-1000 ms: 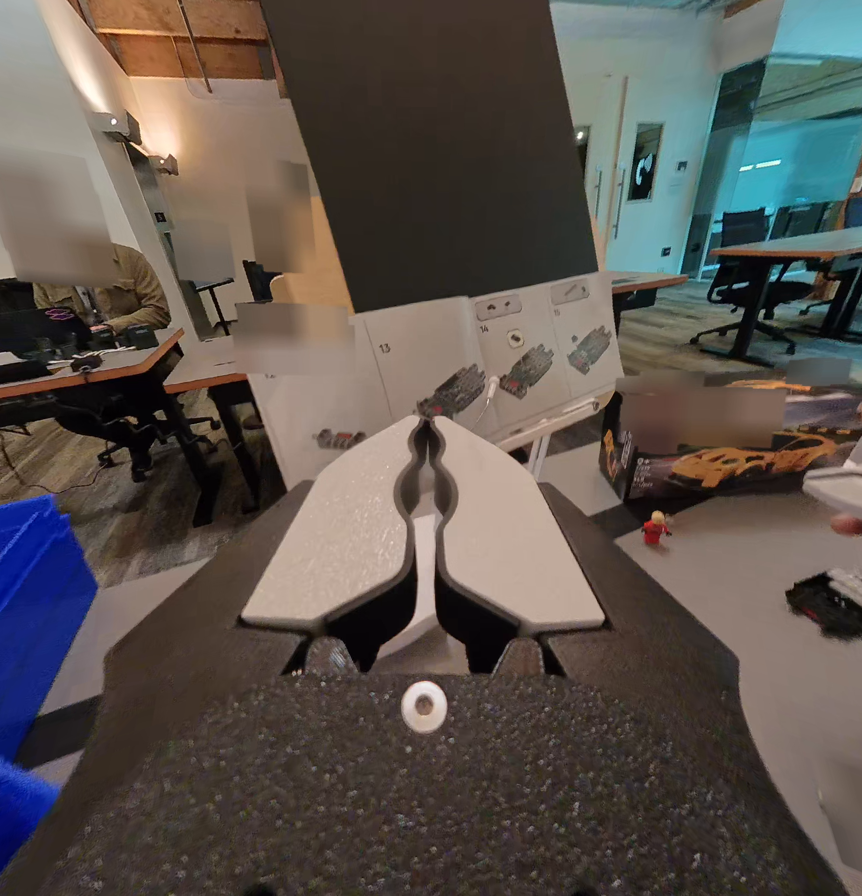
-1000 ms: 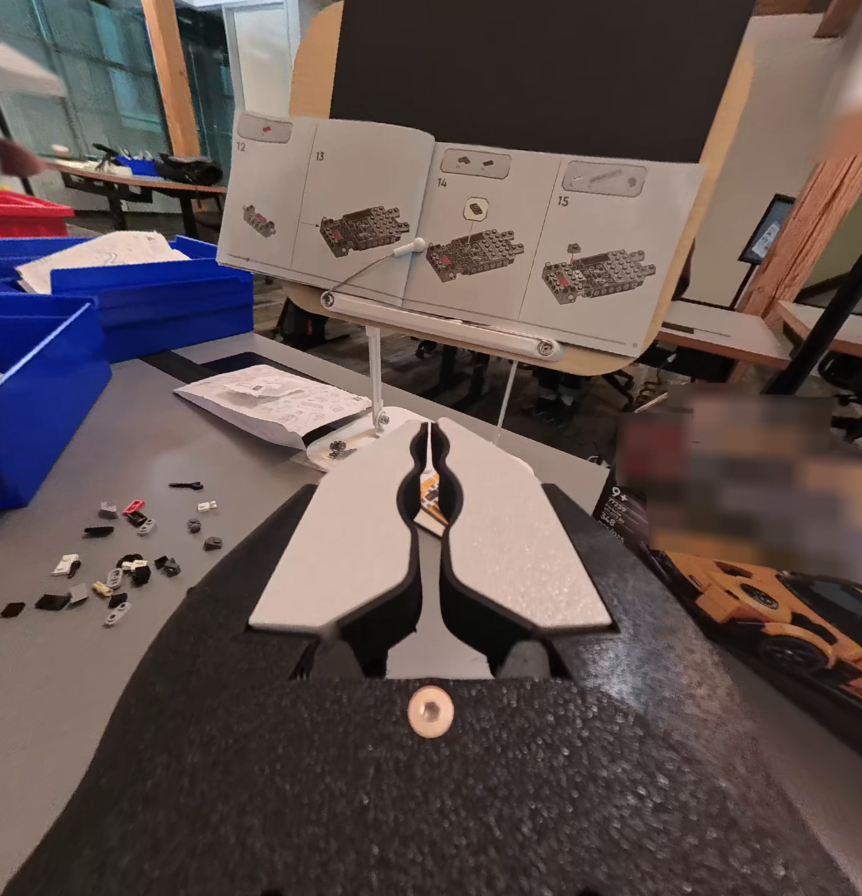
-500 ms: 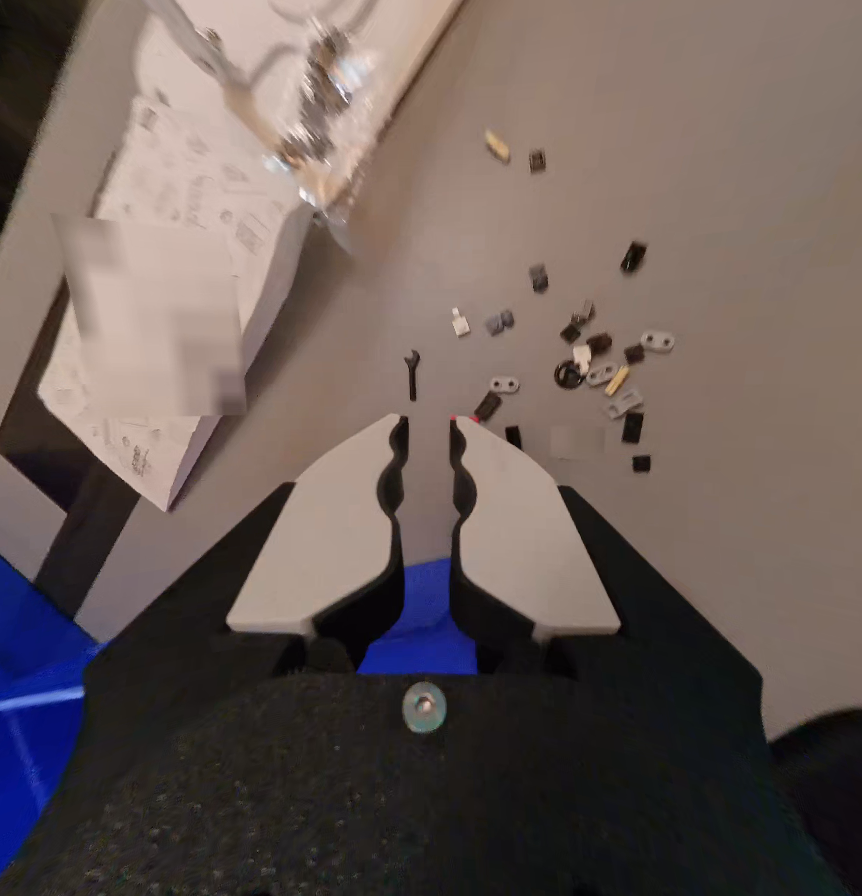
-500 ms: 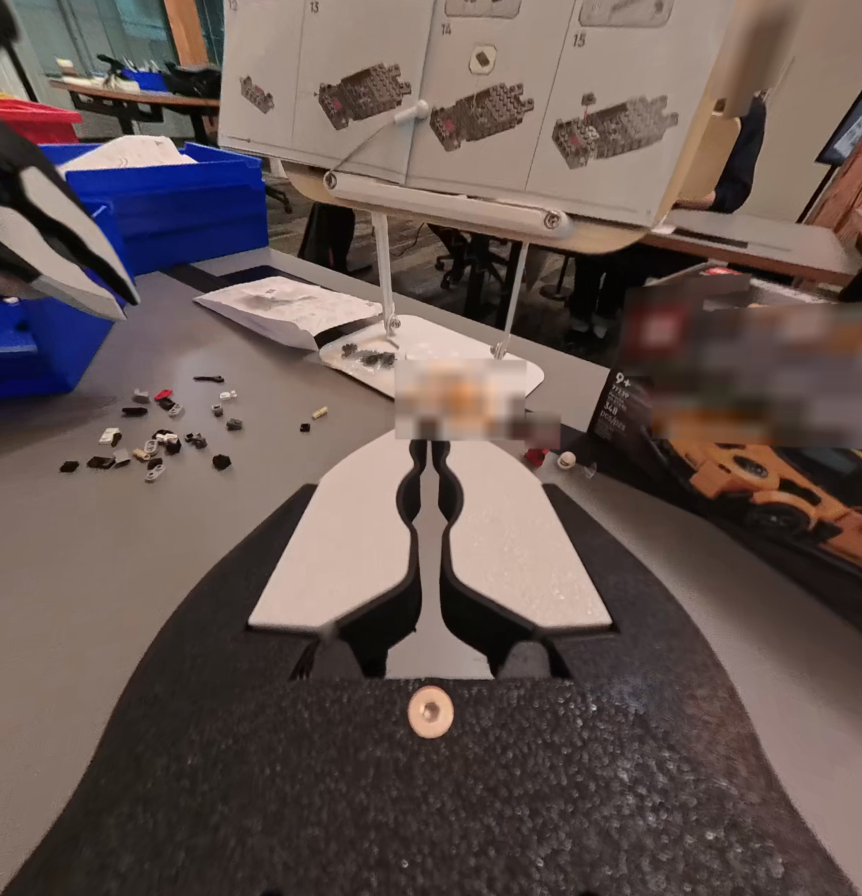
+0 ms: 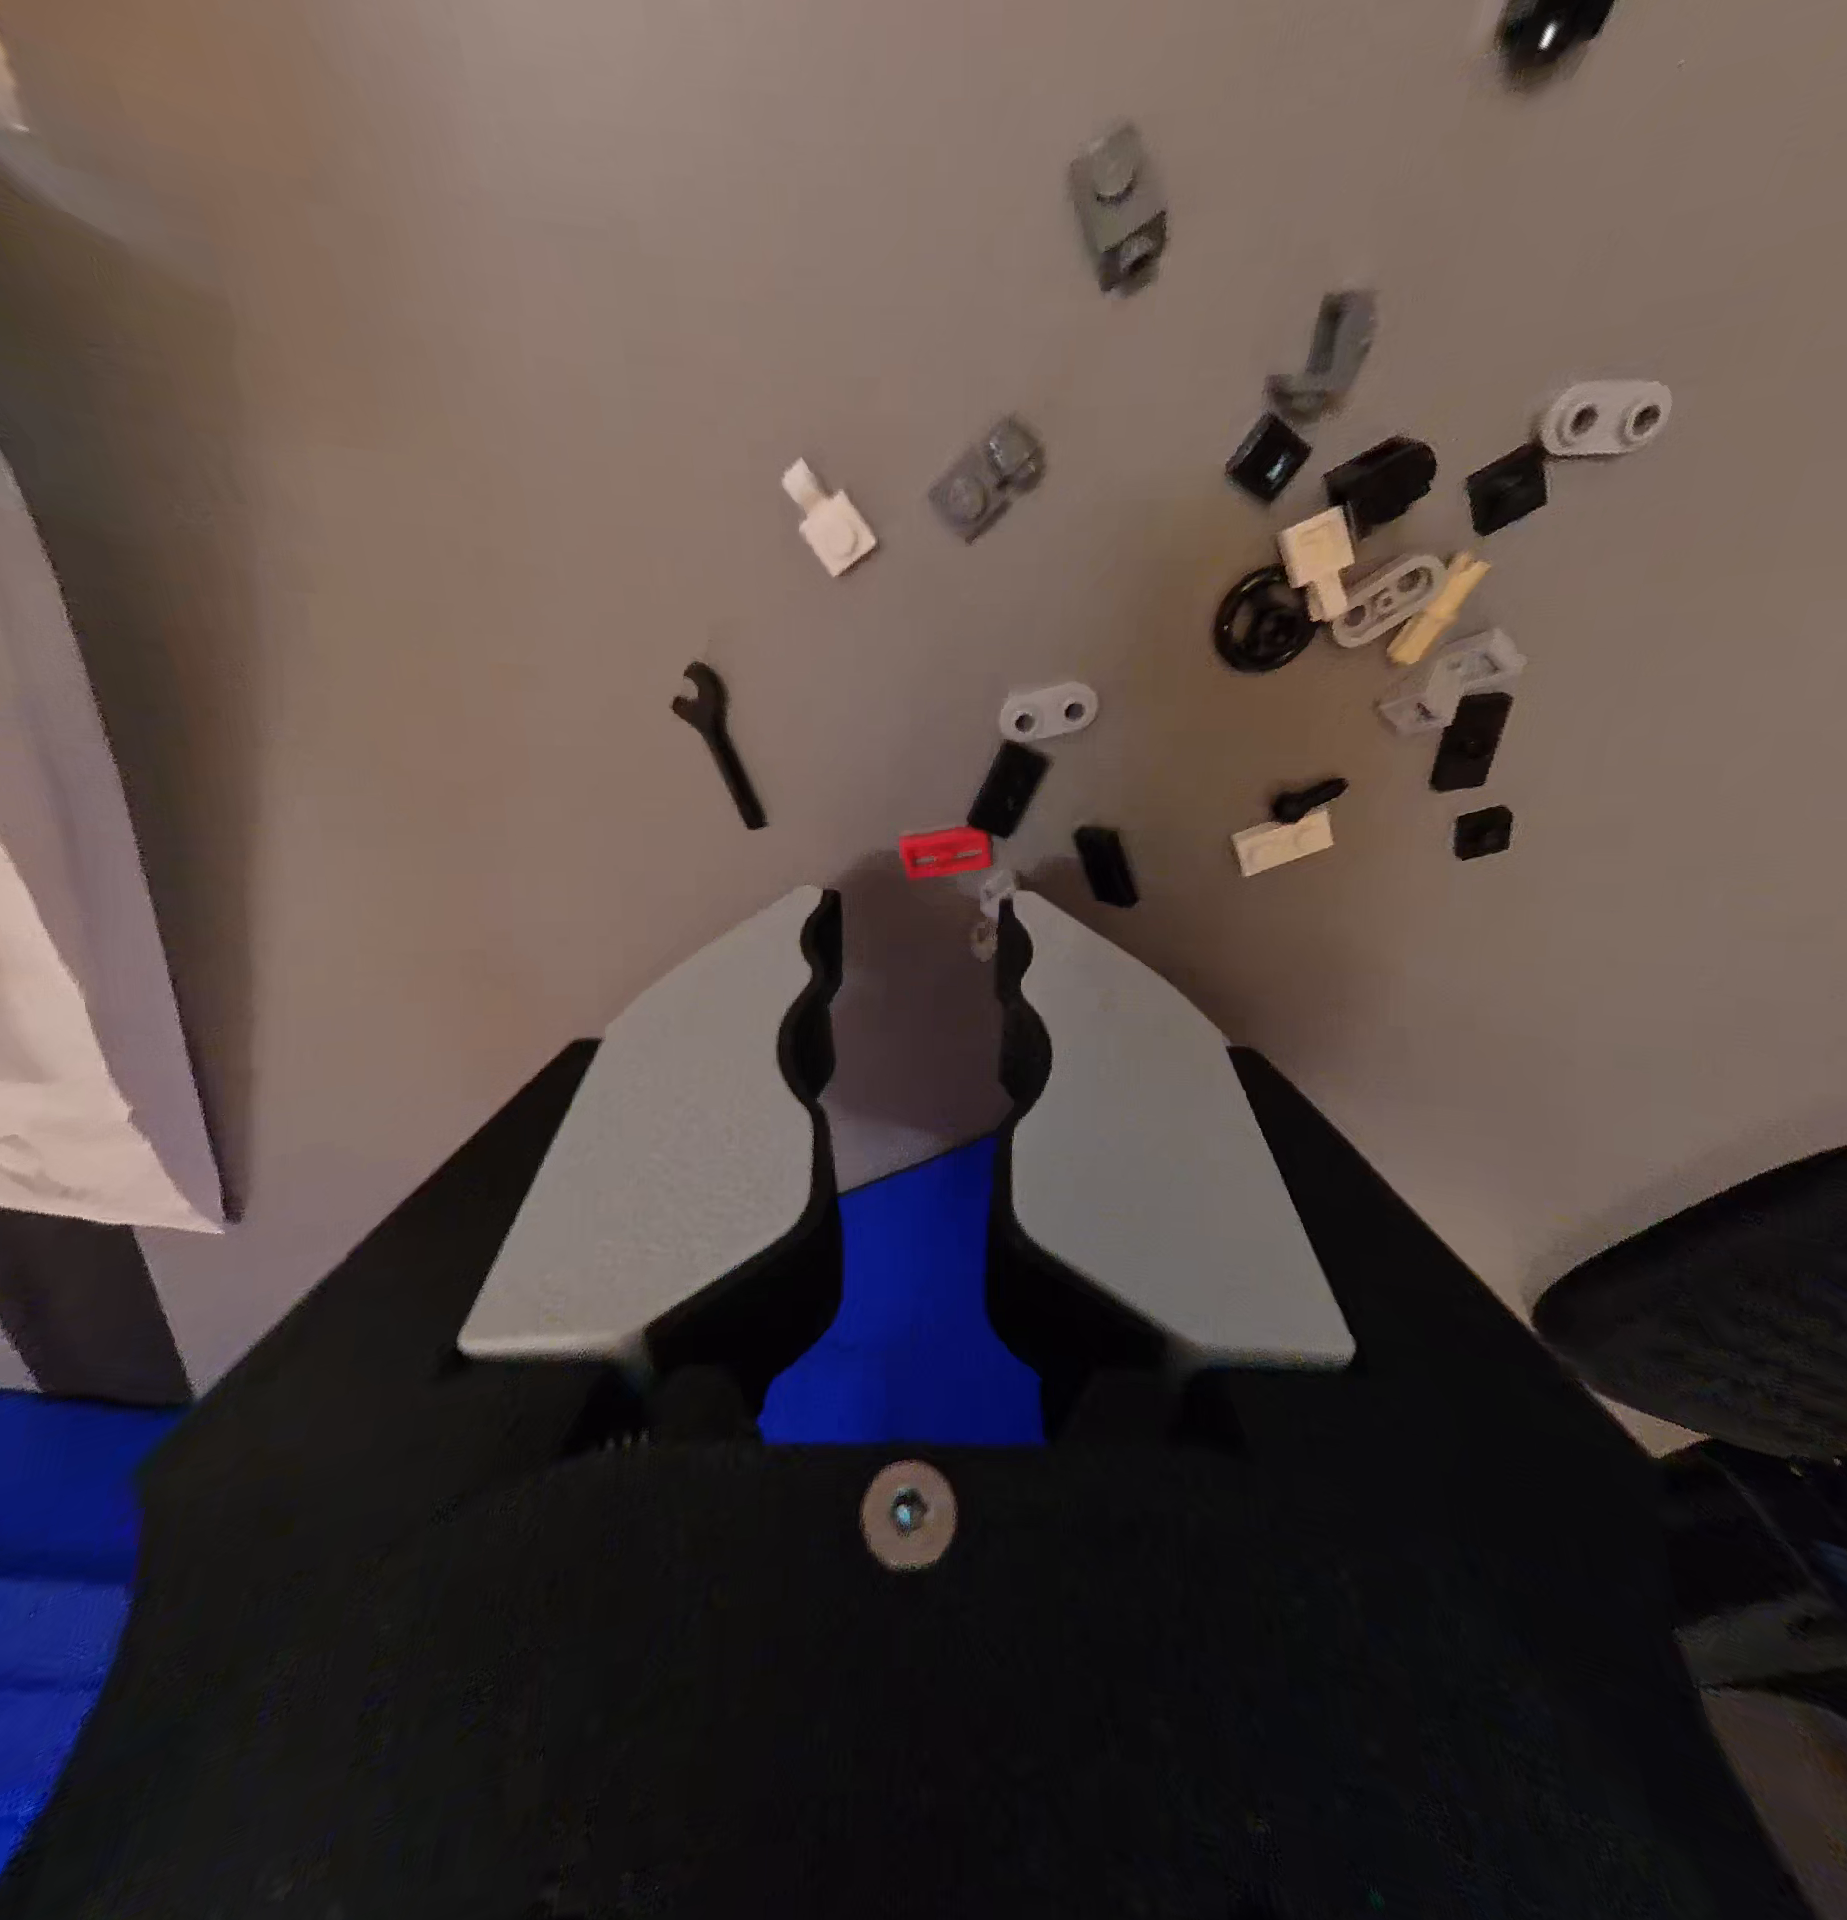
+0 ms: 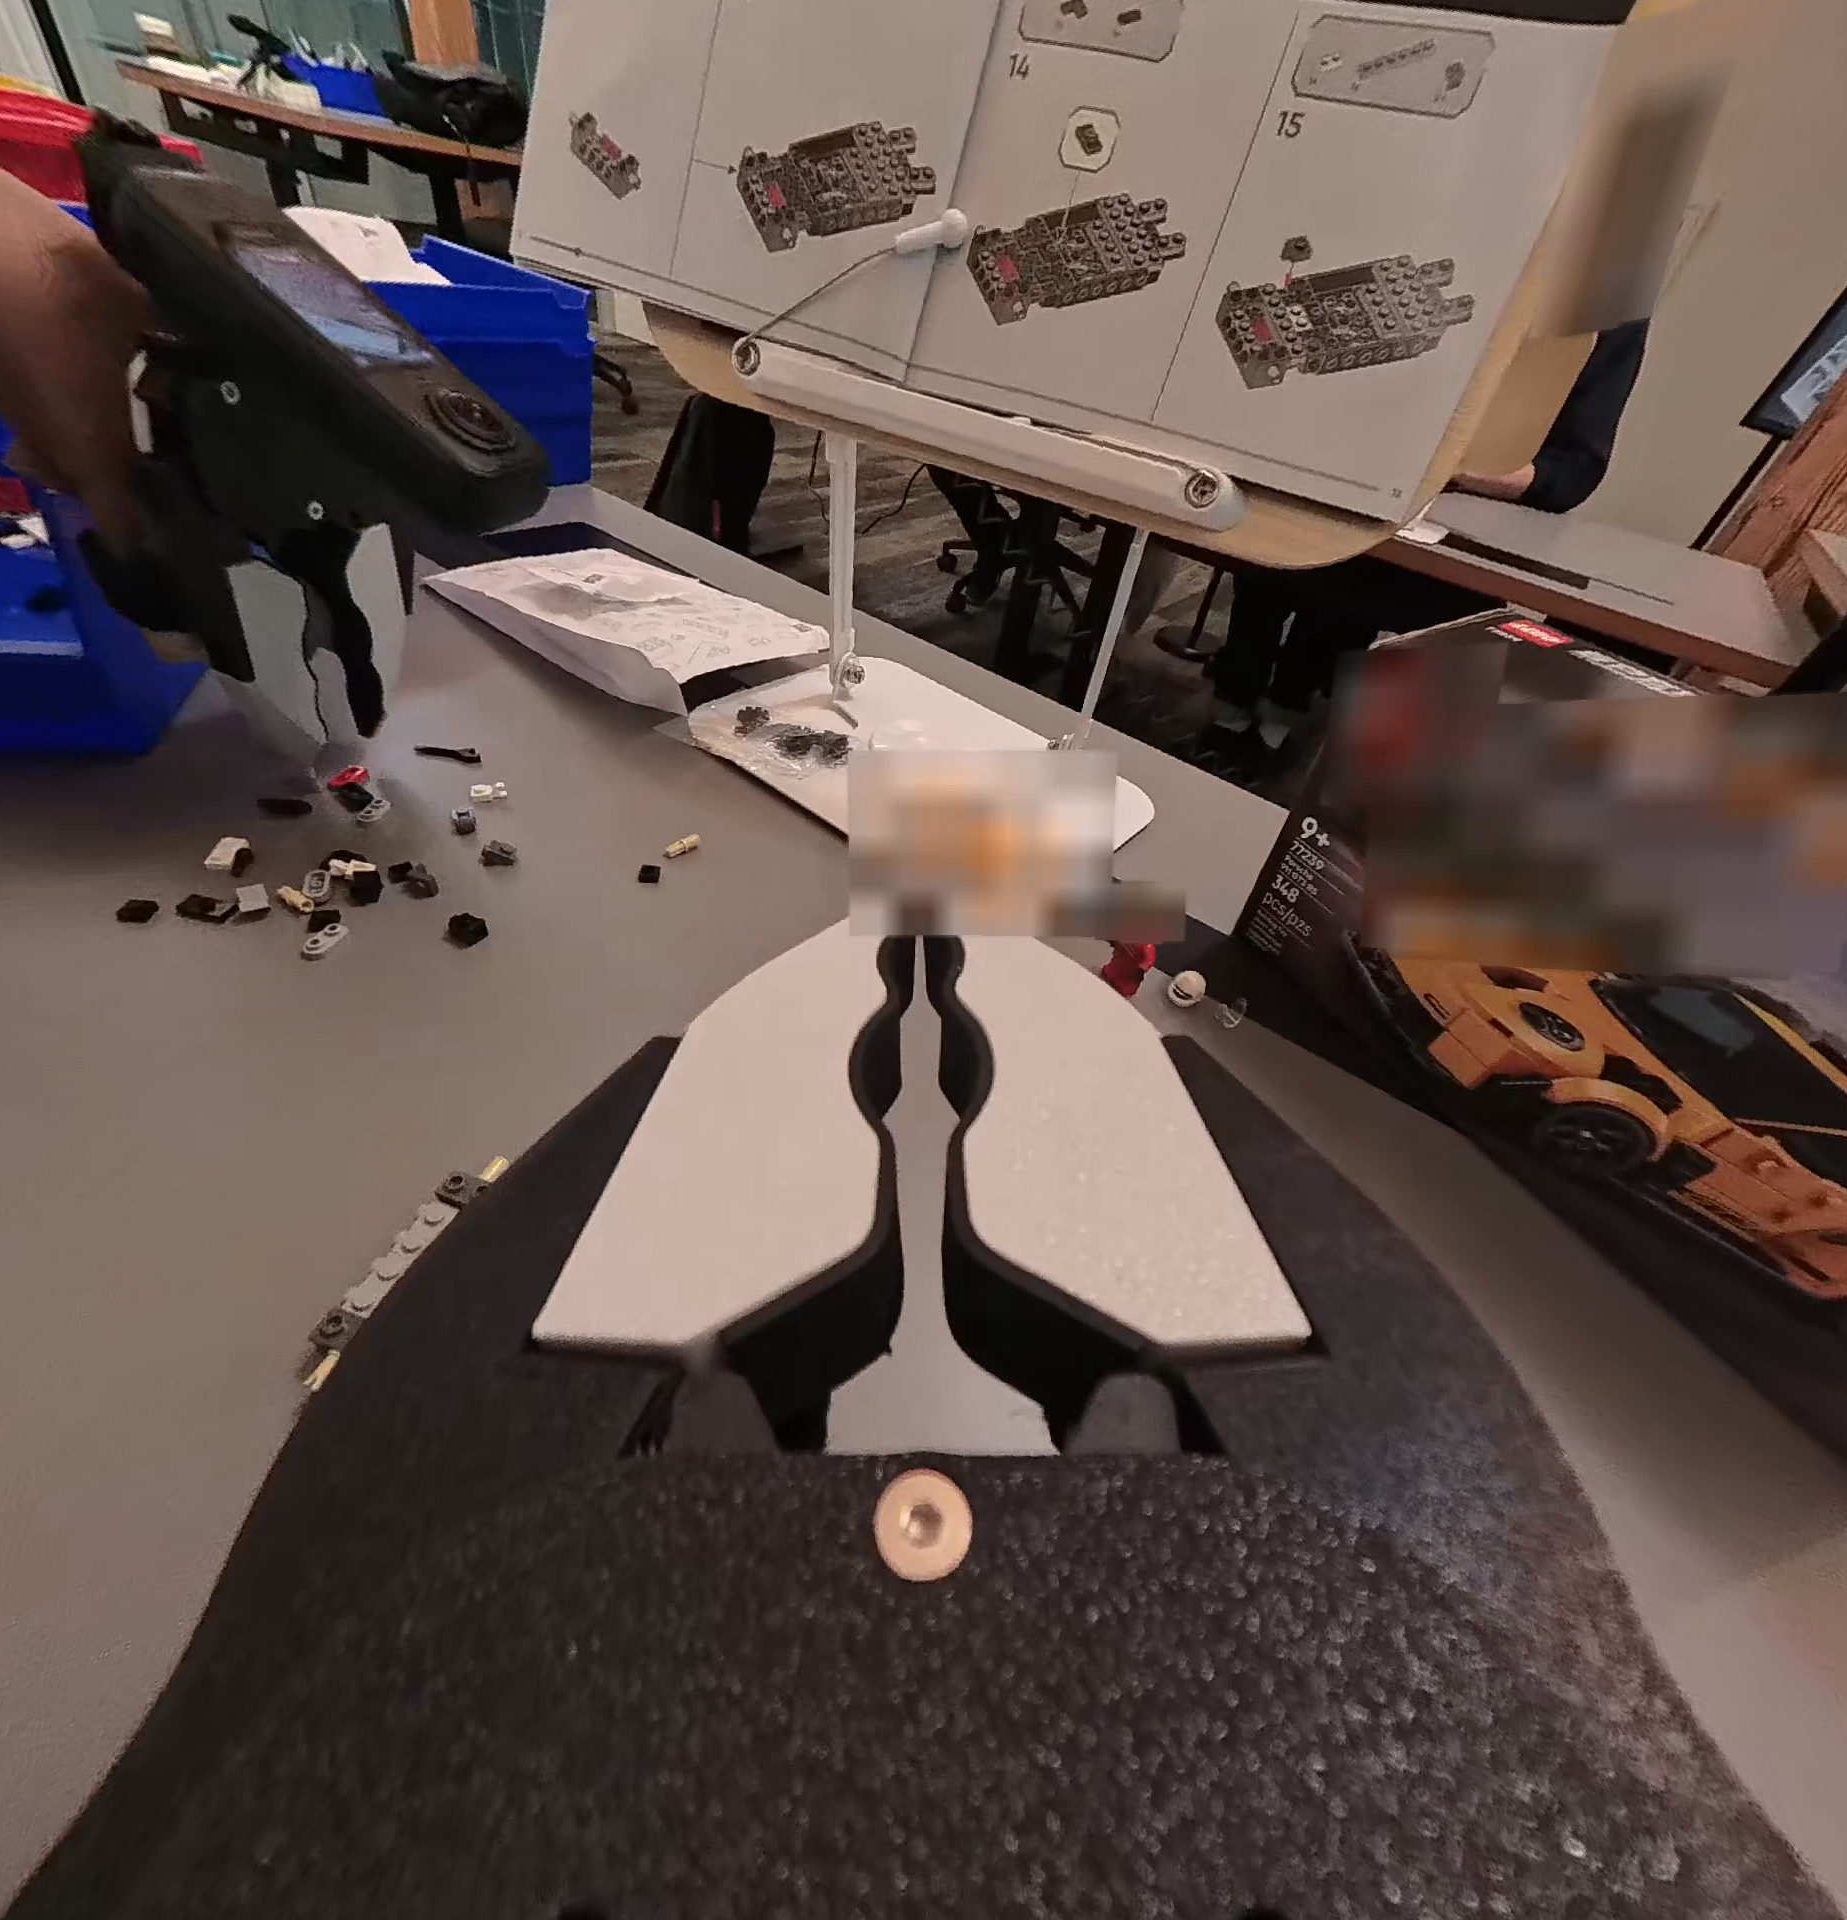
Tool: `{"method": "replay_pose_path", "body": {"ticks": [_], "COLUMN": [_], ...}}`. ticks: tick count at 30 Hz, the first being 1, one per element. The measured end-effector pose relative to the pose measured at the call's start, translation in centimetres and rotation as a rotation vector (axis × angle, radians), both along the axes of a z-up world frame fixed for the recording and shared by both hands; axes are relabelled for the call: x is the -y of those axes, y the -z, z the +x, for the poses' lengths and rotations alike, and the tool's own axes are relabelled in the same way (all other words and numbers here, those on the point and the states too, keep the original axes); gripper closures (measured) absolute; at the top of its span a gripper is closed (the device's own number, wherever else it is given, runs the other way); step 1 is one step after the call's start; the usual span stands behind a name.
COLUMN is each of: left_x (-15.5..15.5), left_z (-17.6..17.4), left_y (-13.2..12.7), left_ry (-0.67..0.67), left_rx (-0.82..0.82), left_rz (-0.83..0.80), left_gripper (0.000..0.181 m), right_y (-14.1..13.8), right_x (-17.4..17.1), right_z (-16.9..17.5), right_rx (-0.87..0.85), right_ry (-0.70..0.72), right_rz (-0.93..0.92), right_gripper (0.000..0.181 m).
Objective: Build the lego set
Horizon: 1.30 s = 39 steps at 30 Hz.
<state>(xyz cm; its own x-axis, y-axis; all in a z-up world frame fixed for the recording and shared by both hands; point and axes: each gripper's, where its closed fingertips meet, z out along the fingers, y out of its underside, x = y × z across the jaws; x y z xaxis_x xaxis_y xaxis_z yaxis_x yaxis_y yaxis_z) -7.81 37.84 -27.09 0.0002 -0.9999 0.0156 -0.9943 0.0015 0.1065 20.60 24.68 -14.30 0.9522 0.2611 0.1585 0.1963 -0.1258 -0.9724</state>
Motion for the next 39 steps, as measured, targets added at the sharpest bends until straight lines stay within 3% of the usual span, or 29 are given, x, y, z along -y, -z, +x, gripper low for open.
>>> {"method": "replay_pose_path", "body": {"ticks": [12, 16, 21, 25, 28, 32, 36, 39], "left_x": [0.2, 0.0, -0.4, 0.6, 5.6, 14.0, 19.3, 20.9], "left_z": [0.6, 0.5, 0.4, 2.8, 7.3, 11.4, 12.6, 13.1], "left_y": [1.0, 1.1, 0.9, -2.2, -6.9, -12.7, -15.5, -16.3], "left_ry": [-0.056, -0.059, -0.060, -0.070, -0.060, -0.043, -0.057, -0.071], "left_rx": [0.000, -0.002, 0.007, 0.236, 0.615, 1.042, 1.255, 1.317], "left_rz": [-0.046, -0.013, 0.036, 0.016, -0.195, -0.570, -0.935, -1.092], "left_gripper": [0.154, 0.165, 0.165, 0.165, 0.165, 0.165, 0.166, 0.166], "right_y": [0.4, 0.5, 0.6, 0.4, 0.1, -0.7, -1.4, -2.1], "right_x": [0.0, 0.1, 0.1, 0.3, 0.6, 2.7, 6.0, 7.1], "right_z": [0.1, 0.0, -0.2, -0.6, -1.9, -6.9, -12.2, -14.0], "right_rx": [-0.008, -0.008, -0.006, 0.000, 0.026, 0.127, 0.278, 0.340], "right_ry": [-0.004, -0.008, -0.011, -0.023, -0.080, -0.312, -0.523, -0.548], "right_rz": [-0.013, -0.017, -0.018, -0.007, 0.024, 0.125, 0.257, 0.317], "right_gripper": [0.180, 0.180, 0.180, 0.180, 0.178, 0.174, 0.166, 0.166]}}
